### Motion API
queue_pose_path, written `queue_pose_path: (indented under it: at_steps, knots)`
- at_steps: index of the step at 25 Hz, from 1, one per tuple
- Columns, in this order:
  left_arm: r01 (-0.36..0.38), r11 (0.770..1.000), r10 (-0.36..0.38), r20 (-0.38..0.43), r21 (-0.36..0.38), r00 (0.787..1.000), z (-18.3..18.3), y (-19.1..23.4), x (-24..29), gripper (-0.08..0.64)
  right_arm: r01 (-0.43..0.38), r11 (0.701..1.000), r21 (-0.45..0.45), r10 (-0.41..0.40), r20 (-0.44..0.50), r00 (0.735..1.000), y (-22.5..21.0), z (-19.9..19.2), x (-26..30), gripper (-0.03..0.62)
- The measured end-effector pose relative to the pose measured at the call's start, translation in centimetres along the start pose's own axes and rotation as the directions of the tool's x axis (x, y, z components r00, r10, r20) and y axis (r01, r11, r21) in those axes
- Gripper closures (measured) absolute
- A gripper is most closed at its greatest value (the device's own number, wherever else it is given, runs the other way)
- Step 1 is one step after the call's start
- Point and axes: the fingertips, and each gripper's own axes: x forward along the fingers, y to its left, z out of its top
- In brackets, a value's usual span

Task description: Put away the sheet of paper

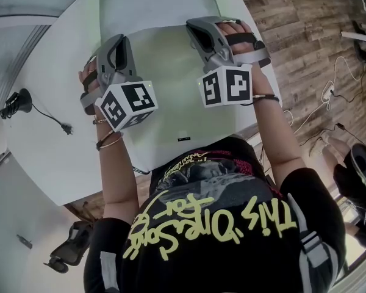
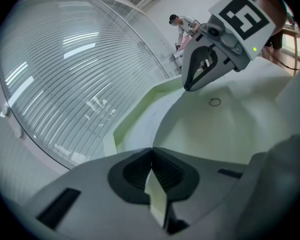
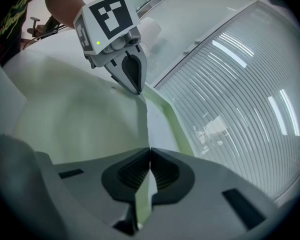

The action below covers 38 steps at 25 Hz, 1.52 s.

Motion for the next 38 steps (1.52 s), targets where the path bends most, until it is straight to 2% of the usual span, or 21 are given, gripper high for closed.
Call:
queue_pose_path:
  at_steps: [16, 29, 35, 38]
  knots:
    - [-0.014, 0.999, 0.014, -0.001, -0.028, 1.0, 0.1, 1.0, 0.8, 0.554, 0.023, 1.0, 0.021, -0.023, 0.003, 1.0, -1.3, 0.2, 0.6, 0.583]
    - [-0.013, 0.999, 0.013, -0.007, -0.04, 1.0, -0.1, 0.9, 1.1, 0.552, 0.007, 1.0, 0.02, -0.006, -0.014, 1.0, -1.1, -0.2, 1.3, 0.583]
    - [-0.017, 0.999, 0.017, 0.004, -0.045, 1.0, 0.1, 0.9, 0.9, 0.552, 0.008, 0.993, 0.119, -0.009, 0.006, 1.0, -1.4, 0.1, 1.1, 0.581]
    - [-0.021, 0.999, 0.021, 0.001, -0.036, 1.0, 0.1, 0.9, 0.8, 0.552, -0.005, 0.991, 0.132, 0.004, 0.009, 1.0, -1.3, 0.1, 1.1, 0.581]
